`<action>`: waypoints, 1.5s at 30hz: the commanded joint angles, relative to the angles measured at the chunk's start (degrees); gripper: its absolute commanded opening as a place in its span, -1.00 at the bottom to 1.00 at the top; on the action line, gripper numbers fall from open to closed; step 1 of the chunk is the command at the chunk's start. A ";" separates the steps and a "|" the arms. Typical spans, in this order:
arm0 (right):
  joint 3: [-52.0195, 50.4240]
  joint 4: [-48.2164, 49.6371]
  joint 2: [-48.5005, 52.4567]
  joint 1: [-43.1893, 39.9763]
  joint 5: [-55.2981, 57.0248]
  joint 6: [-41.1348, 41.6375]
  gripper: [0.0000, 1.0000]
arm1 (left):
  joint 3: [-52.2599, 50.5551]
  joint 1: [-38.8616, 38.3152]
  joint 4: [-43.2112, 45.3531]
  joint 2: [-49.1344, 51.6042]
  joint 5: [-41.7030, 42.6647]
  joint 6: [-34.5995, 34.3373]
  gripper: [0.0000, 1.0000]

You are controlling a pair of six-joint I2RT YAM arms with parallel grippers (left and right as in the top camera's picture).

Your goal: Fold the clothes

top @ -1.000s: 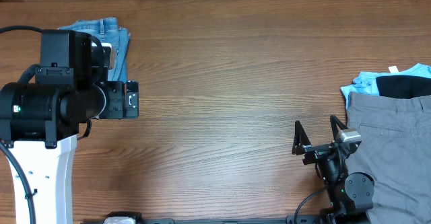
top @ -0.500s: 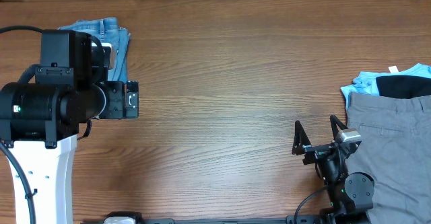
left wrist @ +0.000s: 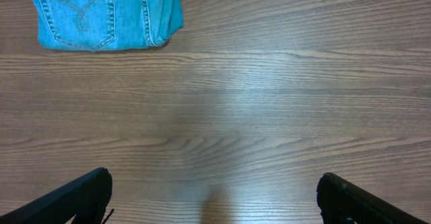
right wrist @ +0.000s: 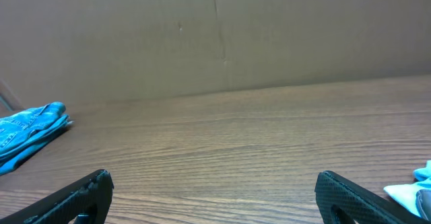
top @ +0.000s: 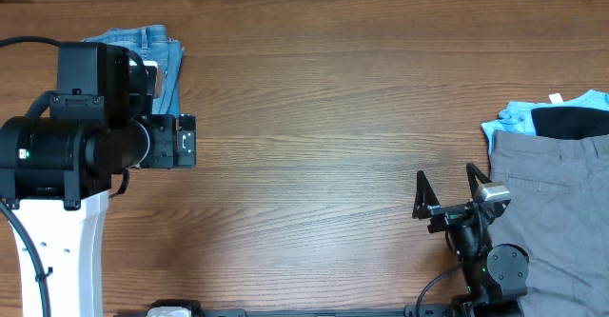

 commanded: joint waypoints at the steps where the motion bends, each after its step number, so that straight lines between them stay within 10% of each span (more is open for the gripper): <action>1: -0.59 0.15 -0.57 -0.31 -0.04 -0.17 1.00 | 0.09 -0.33 0.26 0.35 0.26 -1.27 1.00; 20: -0.59 0.15 -0.57 -0.31 -0.04 -0.17 1.00 | 0.09 -0.33 1.03 0.35 0.04 -1.16 1.00; 37: -0.59 0.15 -0.57 -0.31 -0.04 -0.17 1.00 | -1.33 -0.33 26.40 -11.78 11.91 12.09 1.00; 45: -0.59 0.15 -0.57 -0.31 -0.04 -0.17 1.00 | -18.49 -0.33 42.73 -22.21 12.48 13.29 1.00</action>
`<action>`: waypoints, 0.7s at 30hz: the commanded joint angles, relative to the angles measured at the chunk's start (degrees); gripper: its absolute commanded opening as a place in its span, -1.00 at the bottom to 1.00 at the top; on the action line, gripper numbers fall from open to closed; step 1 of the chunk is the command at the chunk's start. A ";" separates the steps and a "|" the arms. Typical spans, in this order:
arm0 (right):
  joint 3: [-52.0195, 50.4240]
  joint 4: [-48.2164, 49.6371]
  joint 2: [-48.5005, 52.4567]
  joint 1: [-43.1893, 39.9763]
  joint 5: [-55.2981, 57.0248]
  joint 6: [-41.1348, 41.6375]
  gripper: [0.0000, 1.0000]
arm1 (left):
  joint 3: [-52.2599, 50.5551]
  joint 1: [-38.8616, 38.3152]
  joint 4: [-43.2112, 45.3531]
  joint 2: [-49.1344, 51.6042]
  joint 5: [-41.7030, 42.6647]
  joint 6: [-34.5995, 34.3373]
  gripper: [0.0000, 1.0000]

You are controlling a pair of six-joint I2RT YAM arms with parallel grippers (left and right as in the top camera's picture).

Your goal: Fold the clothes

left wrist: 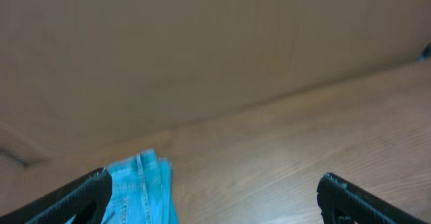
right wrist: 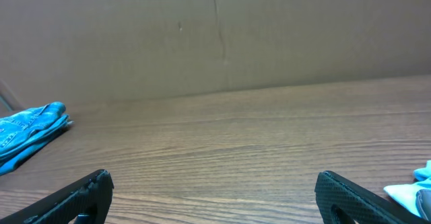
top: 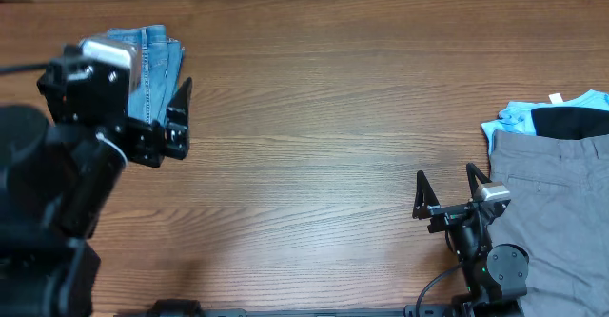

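Note:
Folded blue jeans (top: 152, 55) lie at the table's far left, and also show in the left wrist view (left wrist: 143, 190) and far off in the right wrist view (right wrist: 30, 133). My left gripper (top: 184, 119) stands open and empty just right of the jeans, tilted up towards the back wall (left wrist: 215, 207). At the right edge lies a pile: grey trousers (top: 552, 212), a black garment (top: 571, 122) and a light blue garment (top: 519, 117). My right gripper (top: 444, 174) rests open and empty beside the trousers, low over the table (right wrist: 215, 204).
A brown cardboard wall (right wrist: 215, 35) runs along the back of the wooden table (top: 324, 136). The left arm's bulky body (top: 48, 193) covers the near left corner. A corner of the light blue garment (right wrist: 411, 194) shows by the right finger.
My left arm has drawn back and tilted up: its camera looked straight down at the table and jeans, and now faces the back wall. The right arm has not moved.

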 commanded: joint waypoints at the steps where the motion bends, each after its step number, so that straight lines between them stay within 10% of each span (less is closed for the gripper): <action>1: -0.59 0.17 -0.57 -0.31 -0.07 -0.20 1.00 | -10.03 -0.33 5.55 -3.74 1.70 1.51 1.00; 21: -0.59 0.17 -0.57 -0.31 -0.07 -0.20 1.00 | -61.42 -0.33 37.75 -38.10 3.04 1.51 1.00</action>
